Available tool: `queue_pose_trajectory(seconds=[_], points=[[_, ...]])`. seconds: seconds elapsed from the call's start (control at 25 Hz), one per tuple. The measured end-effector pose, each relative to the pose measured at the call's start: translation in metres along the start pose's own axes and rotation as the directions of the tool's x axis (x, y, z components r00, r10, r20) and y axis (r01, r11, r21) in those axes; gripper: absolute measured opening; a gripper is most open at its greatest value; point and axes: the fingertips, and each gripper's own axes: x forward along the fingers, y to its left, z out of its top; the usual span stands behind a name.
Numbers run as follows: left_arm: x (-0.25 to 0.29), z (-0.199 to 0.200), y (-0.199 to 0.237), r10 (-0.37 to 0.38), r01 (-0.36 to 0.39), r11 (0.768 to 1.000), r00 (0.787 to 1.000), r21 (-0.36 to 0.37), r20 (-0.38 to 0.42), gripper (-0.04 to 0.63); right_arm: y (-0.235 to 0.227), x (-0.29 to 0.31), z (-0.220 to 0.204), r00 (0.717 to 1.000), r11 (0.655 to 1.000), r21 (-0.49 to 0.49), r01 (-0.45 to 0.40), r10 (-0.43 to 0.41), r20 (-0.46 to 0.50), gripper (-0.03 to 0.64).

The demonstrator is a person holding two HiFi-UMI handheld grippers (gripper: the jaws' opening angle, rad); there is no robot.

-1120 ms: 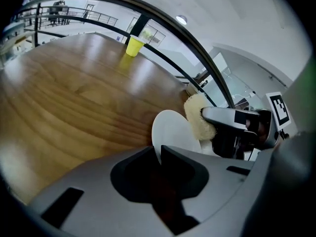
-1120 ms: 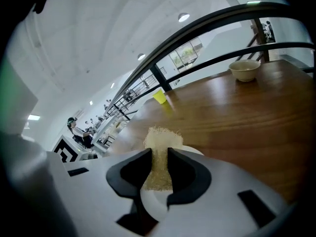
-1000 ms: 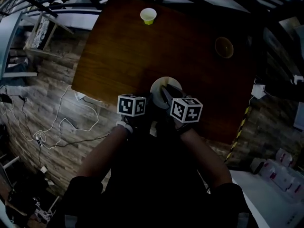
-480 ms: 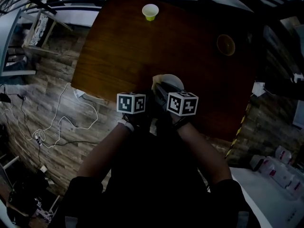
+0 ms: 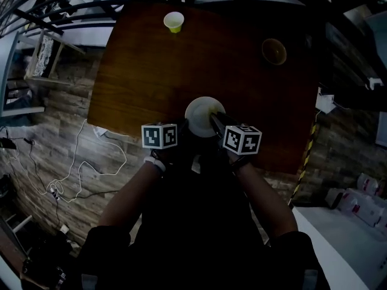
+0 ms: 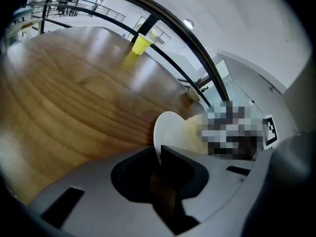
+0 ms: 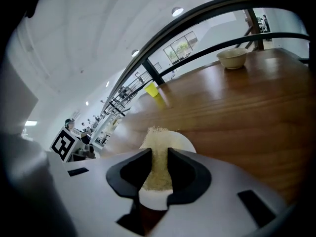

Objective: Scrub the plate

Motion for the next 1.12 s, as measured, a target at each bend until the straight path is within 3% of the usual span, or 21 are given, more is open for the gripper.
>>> queue_pose_trajectory(seconds=[0.36,0.6,0.96,1.12], points=[[0.004,-0.001,-0.010,0.006,-0.006,1.000,1.000,-0.006,0.014,0.049,-0.025,-0.035,0.006,0.998,0.999,0.029,0.031,-0.032,0.047,0.110],[-0.003,0.004,-0.003,0.037,-0.040,0.998,0.997,0.043,0.060,0.049,-0.003,-0.025,0.013,0.999,1.000,0.014,0.008,-0.009,0.045,0.110],[-0.009,-0.001,-0.005,-0.061,0.065,0.996,0.997,-0.068,0.049,0.050,0.063,0.036,-0.002,0.992,0.992,-0.054,-0.116,0.113,-0.061,0.109],[-0.013,-0.004,0.001,-0.060,0.066,0.994,0.996,-0.093,0.059,0.049,0.070,0.051,-0.014,0.984,0.988,0.010,-0.152,0.152,-0.093,0.110]])
